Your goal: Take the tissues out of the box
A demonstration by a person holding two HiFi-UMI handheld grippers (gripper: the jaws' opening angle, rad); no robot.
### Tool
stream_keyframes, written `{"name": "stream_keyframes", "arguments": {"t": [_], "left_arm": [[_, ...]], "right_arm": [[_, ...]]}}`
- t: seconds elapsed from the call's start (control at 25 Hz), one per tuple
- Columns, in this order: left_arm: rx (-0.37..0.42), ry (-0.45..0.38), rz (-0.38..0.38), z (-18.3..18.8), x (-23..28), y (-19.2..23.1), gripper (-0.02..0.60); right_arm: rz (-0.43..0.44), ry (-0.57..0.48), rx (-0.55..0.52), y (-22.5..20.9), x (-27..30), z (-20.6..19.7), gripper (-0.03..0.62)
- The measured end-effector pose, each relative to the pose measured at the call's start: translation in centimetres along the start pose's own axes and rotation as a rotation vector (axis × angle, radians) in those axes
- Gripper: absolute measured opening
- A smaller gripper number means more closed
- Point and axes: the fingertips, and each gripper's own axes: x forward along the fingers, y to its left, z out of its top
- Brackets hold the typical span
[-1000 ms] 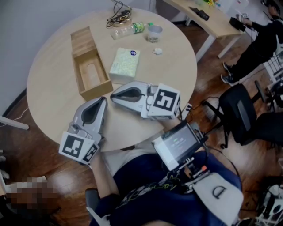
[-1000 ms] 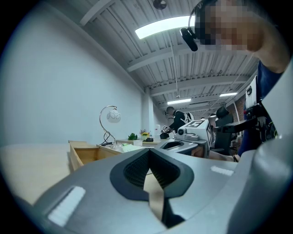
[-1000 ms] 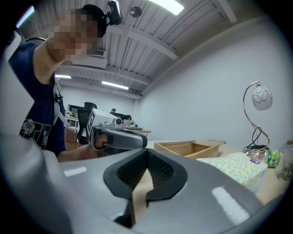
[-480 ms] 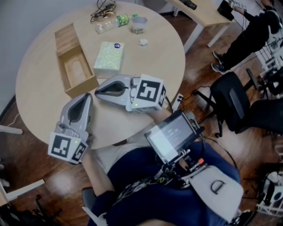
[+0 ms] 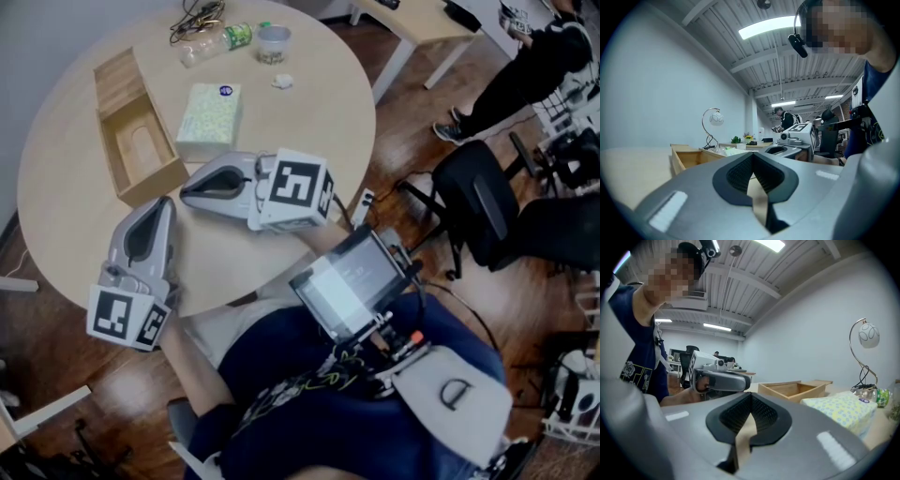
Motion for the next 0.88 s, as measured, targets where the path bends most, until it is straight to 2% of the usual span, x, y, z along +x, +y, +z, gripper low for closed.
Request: {"name": "stream_keyframes", "arguments": {"t": [0.88], "left_arm": [[-0.003, 0.004, -0.001, -0.02, 0.00, -0.04, 0.005]], "right_arm": [[0.003, -0.010, 0.008, 0.08, 0.12, 0.14, 0.000]]}}
